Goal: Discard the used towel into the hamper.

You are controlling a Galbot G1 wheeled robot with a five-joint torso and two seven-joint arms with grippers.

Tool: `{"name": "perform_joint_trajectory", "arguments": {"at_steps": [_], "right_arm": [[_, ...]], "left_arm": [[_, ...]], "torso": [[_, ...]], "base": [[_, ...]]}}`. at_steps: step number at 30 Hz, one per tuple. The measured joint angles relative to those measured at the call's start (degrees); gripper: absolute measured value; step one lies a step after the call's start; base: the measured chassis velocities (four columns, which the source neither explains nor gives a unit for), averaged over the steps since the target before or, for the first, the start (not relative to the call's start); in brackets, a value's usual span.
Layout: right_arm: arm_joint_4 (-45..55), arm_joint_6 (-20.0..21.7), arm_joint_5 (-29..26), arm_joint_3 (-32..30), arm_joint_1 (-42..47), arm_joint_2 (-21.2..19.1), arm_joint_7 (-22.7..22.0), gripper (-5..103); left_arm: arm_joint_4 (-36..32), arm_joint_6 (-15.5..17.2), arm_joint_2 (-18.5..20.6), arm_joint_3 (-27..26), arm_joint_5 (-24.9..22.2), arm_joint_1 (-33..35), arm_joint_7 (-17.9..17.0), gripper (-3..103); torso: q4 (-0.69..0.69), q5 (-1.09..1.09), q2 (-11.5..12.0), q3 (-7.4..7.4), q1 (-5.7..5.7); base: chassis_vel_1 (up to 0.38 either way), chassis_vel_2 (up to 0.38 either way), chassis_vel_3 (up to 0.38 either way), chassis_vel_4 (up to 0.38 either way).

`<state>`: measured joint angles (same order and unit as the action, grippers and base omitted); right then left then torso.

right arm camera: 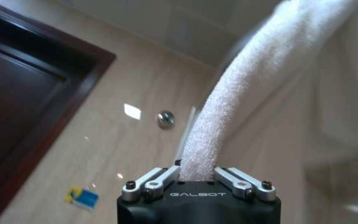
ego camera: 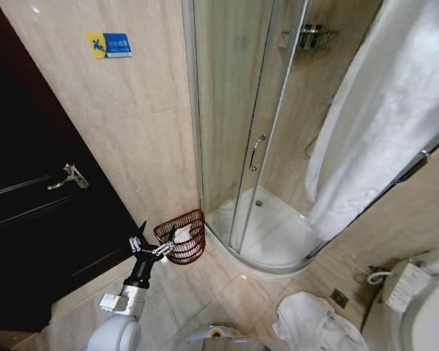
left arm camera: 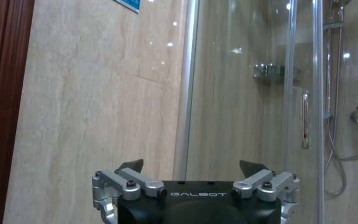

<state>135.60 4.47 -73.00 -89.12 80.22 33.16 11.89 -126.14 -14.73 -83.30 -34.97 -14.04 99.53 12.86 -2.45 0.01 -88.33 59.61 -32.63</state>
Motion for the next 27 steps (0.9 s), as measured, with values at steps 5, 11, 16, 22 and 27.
{"name": "perform_joint_trajectory", "arguments": {"at_steps": [5,11,16,22,27], "right_arm": [[1.32,-1.31,4.06,-0.18,3.97,6.06,-0.08,5],[3.73,-3.01,6.94,1.59,7.07,12.12,0.42,5],[6.65,-5.11,10.28,3.93,12.11,19.98,2.88,5],[6.89,-7.12,12.98,4.63,14.6,23.49,4.78,5],[5.25,-9.36,17.8,6.94,16.61,26.6,6.04,5]], "left_arm": [[0.0,0.0,-0.01,0.0,0.0,0.0,0.0,100],[0.0,0.0,-0.01,0.0,0.0,0.0,0.0,100],[0.0,0.0,0.0,0.0,0.0,0.0,0.0,100],[0.0,0.0,-0.01,0.0,0.0,0.0,0.0,100],[0.0,0.0,0.0,0.0,0.0,0.0,0.0,100]], "torso": [[0.0,-0.01,0.0,0.0,0.0],[-0.03,-0.03,0.0,0.0,0.0],[0.0,0.0,0.0,0.0,0.01],[-0.01,-0.03,0.0,0.0,0.0],[-0.01,0.0,0.0,0.0,0.01]], "base": [[0.0,0.0,0.0,0.0],[0.0,0.0,0.0,0.0],[0.0,0.0,0.0,0.0],[0.0,0.0,0.0,0.0],[0.0,0.0,0.0,0.0]]}}
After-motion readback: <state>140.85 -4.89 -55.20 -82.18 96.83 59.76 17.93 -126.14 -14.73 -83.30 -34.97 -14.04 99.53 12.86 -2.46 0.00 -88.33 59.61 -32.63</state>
